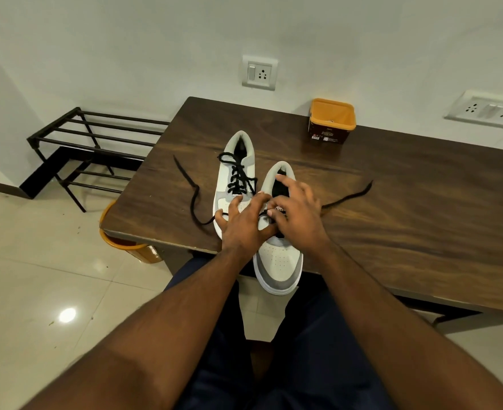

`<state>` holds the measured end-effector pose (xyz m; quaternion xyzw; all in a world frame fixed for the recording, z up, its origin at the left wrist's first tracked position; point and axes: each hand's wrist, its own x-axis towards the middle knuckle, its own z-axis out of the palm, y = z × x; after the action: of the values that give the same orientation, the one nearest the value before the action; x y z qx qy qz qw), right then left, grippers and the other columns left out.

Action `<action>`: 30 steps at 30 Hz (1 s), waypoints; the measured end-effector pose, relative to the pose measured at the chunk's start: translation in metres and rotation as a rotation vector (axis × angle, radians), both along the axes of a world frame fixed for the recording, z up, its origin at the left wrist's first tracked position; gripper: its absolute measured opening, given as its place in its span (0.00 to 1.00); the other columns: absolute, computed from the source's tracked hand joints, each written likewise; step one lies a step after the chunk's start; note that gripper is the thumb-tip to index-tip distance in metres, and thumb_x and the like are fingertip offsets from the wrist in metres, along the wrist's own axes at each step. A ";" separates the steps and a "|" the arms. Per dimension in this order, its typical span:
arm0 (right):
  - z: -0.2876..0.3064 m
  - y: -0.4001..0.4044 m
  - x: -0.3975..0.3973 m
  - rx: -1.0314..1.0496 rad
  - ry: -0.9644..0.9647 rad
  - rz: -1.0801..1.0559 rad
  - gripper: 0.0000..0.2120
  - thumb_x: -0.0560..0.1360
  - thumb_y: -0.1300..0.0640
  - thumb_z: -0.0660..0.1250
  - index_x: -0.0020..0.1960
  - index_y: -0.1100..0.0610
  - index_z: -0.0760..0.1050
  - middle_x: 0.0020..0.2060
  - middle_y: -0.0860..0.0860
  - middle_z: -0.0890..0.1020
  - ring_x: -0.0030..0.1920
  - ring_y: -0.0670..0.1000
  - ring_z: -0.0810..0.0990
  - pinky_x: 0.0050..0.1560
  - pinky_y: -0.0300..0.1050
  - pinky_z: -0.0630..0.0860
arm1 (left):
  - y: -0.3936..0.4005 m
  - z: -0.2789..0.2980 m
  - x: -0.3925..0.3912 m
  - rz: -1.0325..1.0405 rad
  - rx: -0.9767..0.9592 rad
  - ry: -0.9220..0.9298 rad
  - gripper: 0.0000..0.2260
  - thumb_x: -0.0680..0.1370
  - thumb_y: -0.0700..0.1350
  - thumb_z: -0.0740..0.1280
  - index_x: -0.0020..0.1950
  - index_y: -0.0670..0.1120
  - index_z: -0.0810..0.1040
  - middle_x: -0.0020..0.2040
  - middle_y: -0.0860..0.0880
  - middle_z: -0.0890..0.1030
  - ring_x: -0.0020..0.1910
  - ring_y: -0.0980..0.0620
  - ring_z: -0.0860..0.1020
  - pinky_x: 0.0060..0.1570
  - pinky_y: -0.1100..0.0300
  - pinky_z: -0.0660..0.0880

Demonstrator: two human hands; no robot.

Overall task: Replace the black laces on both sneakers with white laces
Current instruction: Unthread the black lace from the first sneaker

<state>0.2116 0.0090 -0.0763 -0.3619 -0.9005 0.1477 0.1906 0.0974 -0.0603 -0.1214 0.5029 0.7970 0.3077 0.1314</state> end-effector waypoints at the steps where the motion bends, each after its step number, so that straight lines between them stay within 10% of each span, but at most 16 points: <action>1: 0.000 -0.003 -0.002 0.020 0.019 0.038 0.04 0.76 0.53 0.67 0.47 0.50 0.80 0.73 0.44 0.65 0.71 0.51 0.59 0.64 0.55 0.59 | 0.000 0.001 0.000 0.009 0.004 -0.004 0.22 0.75 0.59 0.66 0.67 0.64 0.63 0.61 0.61 0.75 0.76 0.49 0.54 0.69 0.40 0.45; 7: -0.027 0.028 0.023 -0.263 0.316 -0.166 0.14 0.77 0.57 0.67 0.61 0.48 0.79 0.68 0.50 0.72 0.68 0.55 0.68 0.67 0.60 0.67 | -0.005 0.001 0.001 0.028 0.081 -0.045 0.25 0.72 0.66 0.67 0.68 0.66 0.68 0.64 0.62 0.76 0.71 0.54 0.61 0.68 0.45 0.45; 13: -0.034 0.030 0.025 -0.200 0.066 -0.050 0.18 0.80 0.50 0.60 0.69 0.48 0.72 0.69 0.54 0.73 0.67 0.55 0.73 0.65 0.58 0.71 | 0.002 0.002 0.003 0.080 0.274 0.131 0.07 0.76 0.57 0.69 0.50 0.58 0.84 0.47 0.57 0.79 0.54 0.54 0.74 0.60 0.45 0.59; 19: -0.042 0.032 0.023 -0.186 -0.021 -0.096 0.15 0.78 0.46 0.61 0.63 0.47 0.76 0.72 0.51 0.69 0.66 0.58 0.72 0.64 0.58 0.70 | -0.007 0.002 0.003 0.546 0.321 -0.344 0.03 0.77 0.51 0.69 0.48 0.53 0.81 0.51 0.56 0.78 0.57 0.51 0.75 0.63 0.45 0.61; 26: -0.050 0.027 0.022 -0.228 0.053 -0.117 0.15 0.77 0.46 0.64 0.63 0.46 0.76 0.71 0.50 0.70 0.71 0.56 0.67 0.68 0.59 0.66 | -0.001 0.011 0.004 0.114 0.098 0.202 0.12 0.77 0.57 0.67 0.57 0.56 0.79 0.68 0.54 0.71 0.72 0.50 0.62 0.68 0.42 0.52; 30: -0.051 0.026 0.024 -0.229 0.060 -0.148 0.14 0.77 0.46 0.65 0.62 0.47 0.77 0.70 0.49 0.72 0.70 0.57 0.66 0.67 0.58 0.66 | 0.004 0.010 0.001 0.182 0.240 0.075 0.04 0.76 0.50 0.70 0.46 0.52 0.83 0.61 0.55 0.76 0.67 0.52 0.68 0.66 0.44 0.53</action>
<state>0.2357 0.0347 -0.1268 -0.4421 -0.8425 0.2457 0.1851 0.0988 -0.0564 -0.1115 0.4517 0.8012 0.3923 0.0123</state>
